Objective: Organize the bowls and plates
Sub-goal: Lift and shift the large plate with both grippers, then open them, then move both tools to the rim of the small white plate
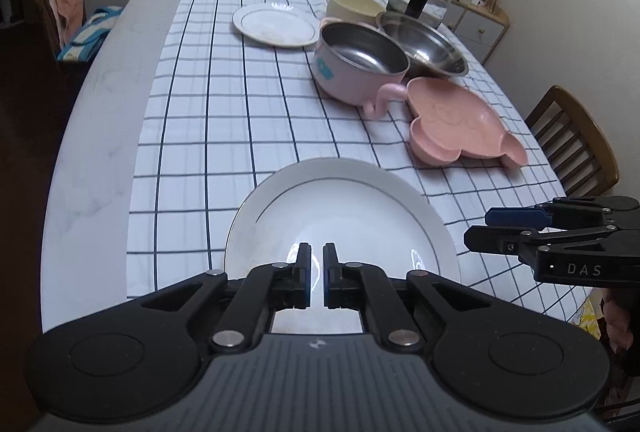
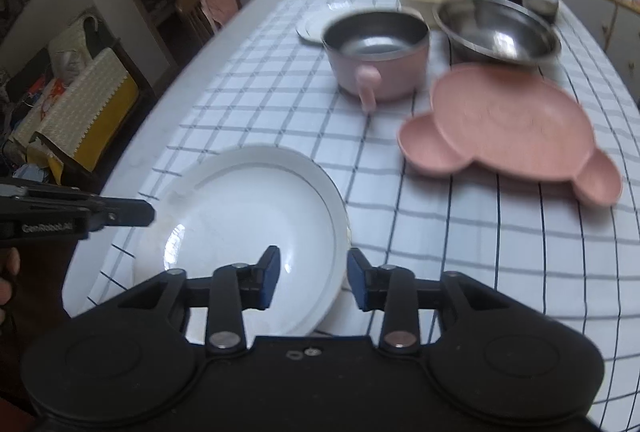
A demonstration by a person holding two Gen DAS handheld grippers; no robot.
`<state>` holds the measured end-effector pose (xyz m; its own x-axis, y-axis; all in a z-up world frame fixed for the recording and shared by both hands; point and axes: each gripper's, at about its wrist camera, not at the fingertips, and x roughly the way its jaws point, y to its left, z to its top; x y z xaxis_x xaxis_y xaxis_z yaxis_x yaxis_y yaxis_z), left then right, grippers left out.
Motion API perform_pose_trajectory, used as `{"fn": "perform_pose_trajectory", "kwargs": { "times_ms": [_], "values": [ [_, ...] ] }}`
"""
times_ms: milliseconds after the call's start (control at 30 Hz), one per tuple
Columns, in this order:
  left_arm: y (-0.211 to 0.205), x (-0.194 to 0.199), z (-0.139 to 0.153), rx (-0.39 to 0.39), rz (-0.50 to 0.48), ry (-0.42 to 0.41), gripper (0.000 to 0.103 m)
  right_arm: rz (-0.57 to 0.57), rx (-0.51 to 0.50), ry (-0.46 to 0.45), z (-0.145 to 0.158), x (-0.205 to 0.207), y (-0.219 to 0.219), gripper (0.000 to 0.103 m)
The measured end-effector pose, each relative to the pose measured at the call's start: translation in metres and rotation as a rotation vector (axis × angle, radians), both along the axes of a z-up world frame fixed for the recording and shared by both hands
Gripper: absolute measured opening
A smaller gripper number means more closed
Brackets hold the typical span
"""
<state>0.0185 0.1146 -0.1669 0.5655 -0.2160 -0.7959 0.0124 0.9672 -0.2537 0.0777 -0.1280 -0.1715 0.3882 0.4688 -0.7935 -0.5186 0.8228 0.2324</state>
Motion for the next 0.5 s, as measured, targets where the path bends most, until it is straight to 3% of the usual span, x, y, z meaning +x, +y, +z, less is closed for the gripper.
{"fn": "perform_pose_trajectory", "kwargs": {
  "times_ms": [133,233,300,367,500],
  "values": [
    [-0.001,0.000,0.011,0.005,0.002,-0.032,0.008,0.017,0.014,-0.049,0.018,-0.003,0.006,0.048],
    [-0.004,0.000,0.021,0.025,0.003,-0.069,0.024,0.020,0.029,-0.078,0.031,-0.003,0.008,0.051],
    [-0.004,0.001,0.028,0.030,0.006,-0.096,0.043,0.019,0.031,-0.096,0.039,-0.002,0.009,0.054],
    [-0.004,0.003,0.035,0.038,0.013,-0.116,0.053,0.017,0.037,-0.114,0.046,0.000,0.010,0.056],
    [-0.005,0.012,0.047,0.048,0.018,-0.148,0.057,0.015,0.033,-0.146,0.062,0.009,0.012,0.061]
  ]
}}
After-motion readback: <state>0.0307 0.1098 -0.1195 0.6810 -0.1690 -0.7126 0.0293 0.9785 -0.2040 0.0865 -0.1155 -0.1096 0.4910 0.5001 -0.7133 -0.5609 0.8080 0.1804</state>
